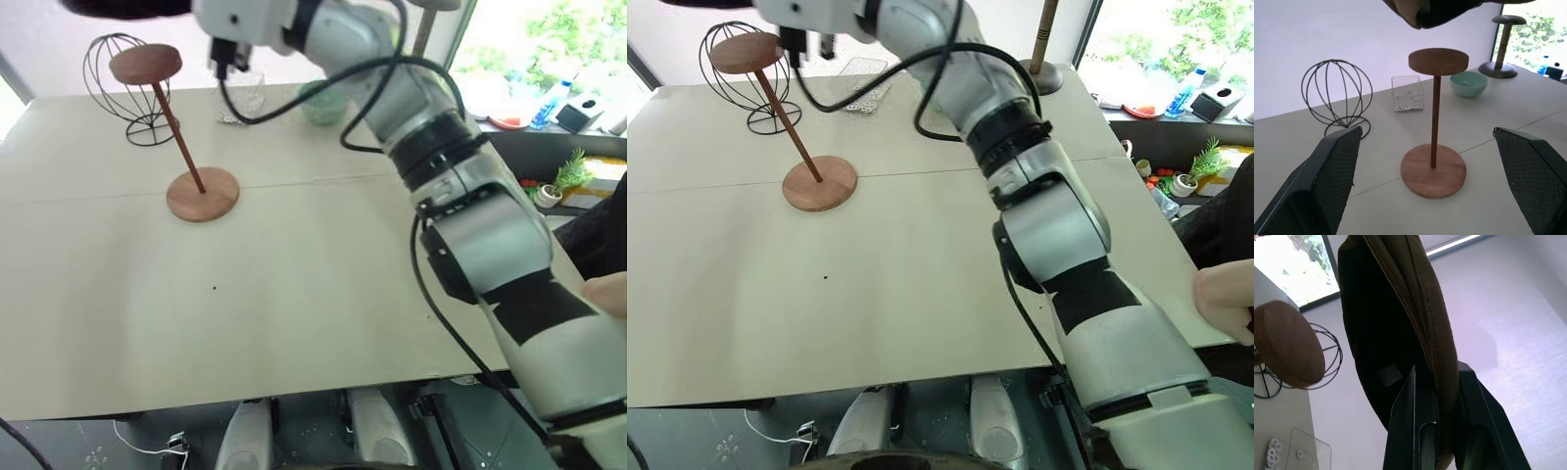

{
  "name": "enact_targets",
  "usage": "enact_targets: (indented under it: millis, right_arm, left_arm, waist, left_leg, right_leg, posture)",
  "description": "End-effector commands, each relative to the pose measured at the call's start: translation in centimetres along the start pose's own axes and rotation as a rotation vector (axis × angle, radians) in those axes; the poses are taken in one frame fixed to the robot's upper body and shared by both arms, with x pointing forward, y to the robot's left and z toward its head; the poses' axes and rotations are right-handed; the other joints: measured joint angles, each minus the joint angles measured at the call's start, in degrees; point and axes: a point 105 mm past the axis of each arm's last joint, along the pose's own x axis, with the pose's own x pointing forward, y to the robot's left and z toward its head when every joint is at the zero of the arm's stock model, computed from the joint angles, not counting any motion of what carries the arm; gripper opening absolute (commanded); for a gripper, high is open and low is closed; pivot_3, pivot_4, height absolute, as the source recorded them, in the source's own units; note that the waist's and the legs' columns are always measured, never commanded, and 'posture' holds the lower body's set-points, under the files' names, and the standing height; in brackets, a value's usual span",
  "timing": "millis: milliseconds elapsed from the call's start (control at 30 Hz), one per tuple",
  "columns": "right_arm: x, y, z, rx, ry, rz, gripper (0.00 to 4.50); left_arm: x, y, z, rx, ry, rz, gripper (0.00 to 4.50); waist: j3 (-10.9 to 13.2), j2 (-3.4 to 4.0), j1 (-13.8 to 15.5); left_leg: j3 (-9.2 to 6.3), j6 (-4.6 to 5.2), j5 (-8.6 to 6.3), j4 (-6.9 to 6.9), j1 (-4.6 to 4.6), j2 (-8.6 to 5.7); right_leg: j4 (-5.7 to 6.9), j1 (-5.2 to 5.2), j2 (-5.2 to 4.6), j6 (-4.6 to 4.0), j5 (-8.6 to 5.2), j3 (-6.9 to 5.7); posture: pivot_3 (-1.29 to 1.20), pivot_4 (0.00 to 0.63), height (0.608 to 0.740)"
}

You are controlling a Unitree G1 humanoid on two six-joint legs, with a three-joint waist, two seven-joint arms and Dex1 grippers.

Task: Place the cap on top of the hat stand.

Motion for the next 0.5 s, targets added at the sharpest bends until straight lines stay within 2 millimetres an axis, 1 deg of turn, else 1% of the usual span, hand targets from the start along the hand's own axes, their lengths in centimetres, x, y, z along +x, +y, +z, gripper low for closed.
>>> enact_targets:
  millis: [33,100,233,333,500]
  right_arm:
    - [0.8,0.0,2.2,0.029,-0.089,-0.014,0.02]
    - [1.0,1.2,2.3,0.052,-0.093,0.017,0.02]
    - [1.1,3.7,1.5,0.089,-0.054,0.091,0.02]
    - [0.7,5.8,0.5,0.11,-0.02,0.143,0.02]
    - [-0.1,8.2,-0.7,0.108,0.016,0.196,0.02]
  left_arm:
    - [-1.0,-0.4,1.4,0.048,-0.045,0.016,4.5]
    - [-1.0,-0.4,1.4,0.048,-0.046,0.018,4.5]
    - [-0.8,-0.5,1.8,0.056,-0.052,0.013,4.5]
    - [-0.4,-0.6,2.1,0.064,-0.057,0.005,4.5]
    - [0.1,-0.2,2.6,0.067,-0.066,-0.002,4.5]
  waist:
    - [0.0,0.0,0.0]
    - [0.0,0.0,-0.1]
    - [0.0,0.0,-0.1]
    - [0.0,-0.01,-0.1]
    - [0.0,0.0,-0.1]
  left_leg:
    - [0.0,-0.01,0.01,0.0,0.0,0.0]
    - [0.0,-0.03,0.01,0.0,0.0,0.0]
    - [0.0,-0.03,0.02,-0.05,0.0,0.01]
    - [0.0,-0.03,0.02,-0.05,0.0,0.01]
    - [0.01,-0.03,0.02,-0.05,0.0,0.01]
  right_leg:
    - [0.0,0.0,0.0,-0.01,0.0,0.0]
    - [0.0,-0.01,0.0,-0.01,0.0,0.0]
    - [0.03,-0.05,0.02,0.01,0.01,-0.01]
    - [0.03,-0.05,0.02,0.01,0.01,-0.01]
    - [0.04,-0.05,0.03,0.01,0.02,-0.01]
  posture:
    - [0.0,0.15,0.74]
    - [0.0,0.15,0.74]
    - [0.0,0.15,0.74]
    - [0.0,0.15,0.74]
    - [0.0,0.15,0.74]
